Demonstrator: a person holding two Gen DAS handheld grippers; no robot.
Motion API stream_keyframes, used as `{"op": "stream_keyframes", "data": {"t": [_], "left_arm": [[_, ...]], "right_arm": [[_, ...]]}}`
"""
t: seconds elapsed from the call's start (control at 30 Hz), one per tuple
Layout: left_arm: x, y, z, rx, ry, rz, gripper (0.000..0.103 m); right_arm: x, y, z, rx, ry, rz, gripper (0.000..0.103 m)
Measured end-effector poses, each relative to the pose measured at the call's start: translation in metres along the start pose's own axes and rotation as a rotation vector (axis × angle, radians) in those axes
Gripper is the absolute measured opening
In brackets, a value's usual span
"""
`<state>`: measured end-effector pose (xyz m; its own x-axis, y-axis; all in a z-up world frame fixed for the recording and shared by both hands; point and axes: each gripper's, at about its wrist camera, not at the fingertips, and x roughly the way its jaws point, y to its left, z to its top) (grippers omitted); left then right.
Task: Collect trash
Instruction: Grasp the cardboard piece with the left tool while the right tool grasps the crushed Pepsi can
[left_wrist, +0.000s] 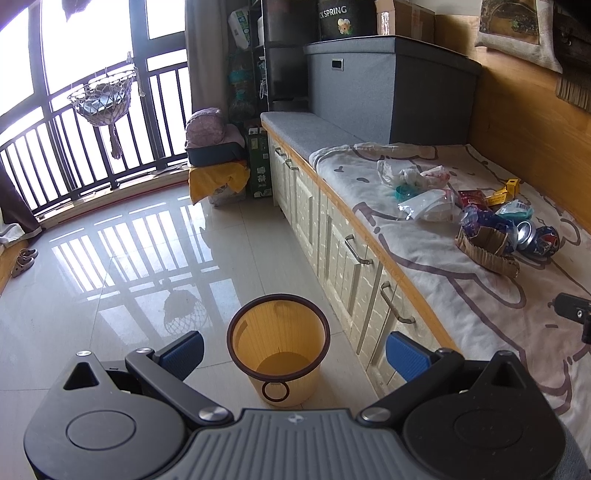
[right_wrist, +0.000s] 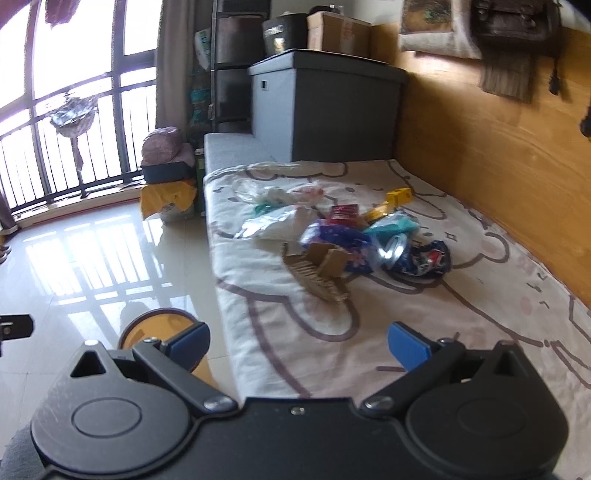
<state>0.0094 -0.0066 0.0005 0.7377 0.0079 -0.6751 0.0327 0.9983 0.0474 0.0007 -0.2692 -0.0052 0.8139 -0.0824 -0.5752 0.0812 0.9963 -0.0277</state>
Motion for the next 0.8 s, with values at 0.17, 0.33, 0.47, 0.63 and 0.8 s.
{"op": "stream_keyframes", "data": {"t": [0.17, 0.33, 0.47, 0.63, 0.8], "left_arm": [[0.006, -0.012, 0.012, 0.005, -0.017, -0.025, 0.103], [0.017, -0.038, 0.032, 0.058, -0.046, -0.063, 0.103], [0.032, -0.067, 0.052, 0.093, -0.054, -0.104, 0.103], [0.052, -0.107, 0.070, 0.128, -0.050, -0.152, 0.103], [0.075, -0.138, 0.081, 0.095, 0.002, -0.210, 0.103]], "right_arm": [[0.009, -0.027, 0.002, 0.042, 0.000, -0.026, 0.103], [0.017, -0.054, 0.004, 0.097, 0.004, -0.048, 0.103], [0.026, -0.075, 0.007, 0.118, 0.003, -0.068, 0.103], [0.038, -0.101, 0.014, 0.108, -0.006, -0.104, 0.103], [0.054, -0.128, 0.024, 0.066, -0.016, -0.153, 0.103]]}}
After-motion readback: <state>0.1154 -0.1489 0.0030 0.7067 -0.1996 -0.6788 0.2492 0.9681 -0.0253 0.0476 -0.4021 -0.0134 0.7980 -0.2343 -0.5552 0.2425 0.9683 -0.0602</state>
